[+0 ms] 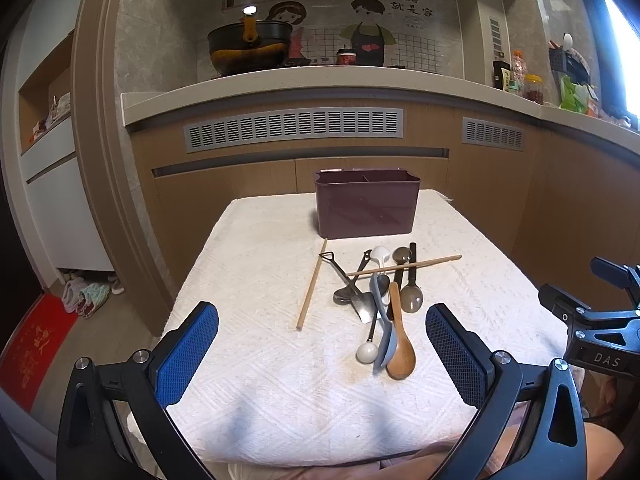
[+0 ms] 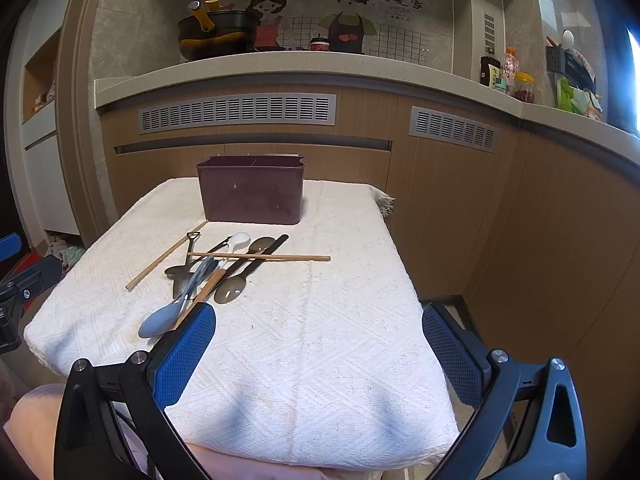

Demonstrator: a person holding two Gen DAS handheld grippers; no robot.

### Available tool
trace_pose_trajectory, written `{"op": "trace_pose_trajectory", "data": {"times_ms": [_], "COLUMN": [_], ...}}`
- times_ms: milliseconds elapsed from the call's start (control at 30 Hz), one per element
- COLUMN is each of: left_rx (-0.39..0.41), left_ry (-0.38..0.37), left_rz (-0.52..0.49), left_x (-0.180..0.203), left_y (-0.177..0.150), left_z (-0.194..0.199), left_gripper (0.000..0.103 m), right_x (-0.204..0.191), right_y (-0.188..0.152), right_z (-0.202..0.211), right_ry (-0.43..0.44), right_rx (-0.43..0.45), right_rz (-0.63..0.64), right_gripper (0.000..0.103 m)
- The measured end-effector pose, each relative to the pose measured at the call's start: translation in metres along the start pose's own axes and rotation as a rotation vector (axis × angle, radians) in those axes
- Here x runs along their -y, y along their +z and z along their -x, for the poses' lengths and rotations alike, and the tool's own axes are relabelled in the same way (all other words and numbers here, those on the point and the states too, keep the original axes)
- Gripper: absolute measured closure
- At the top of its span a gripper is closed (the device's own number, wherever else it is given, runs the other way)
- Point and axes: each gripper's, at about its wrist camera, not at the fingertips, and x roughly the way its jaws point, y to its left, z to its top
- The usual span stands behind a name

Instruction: Organize utensils

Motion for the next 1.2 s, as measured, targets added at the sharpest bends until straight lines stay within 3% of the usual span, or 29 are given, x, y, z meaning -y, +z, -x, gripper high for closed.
{"op": "trace_pose_trajectory", "data": {"times_ms": [1200], "left_rx": [-0.017], "left_ry": [-0.001], "left_rz": [0.01], "left_x": [-0.0037], "left_y": [0.0036], "left_z": [0.0005], "left_gripper": [0.0], "right_x": [-0.0013], "right_y": [0.0012], "right_z": [0.0007], "right_ry": [0.002], "right_rx": [-0.008], "right_rz": [0.01], "right_gripper": [0.0]}}
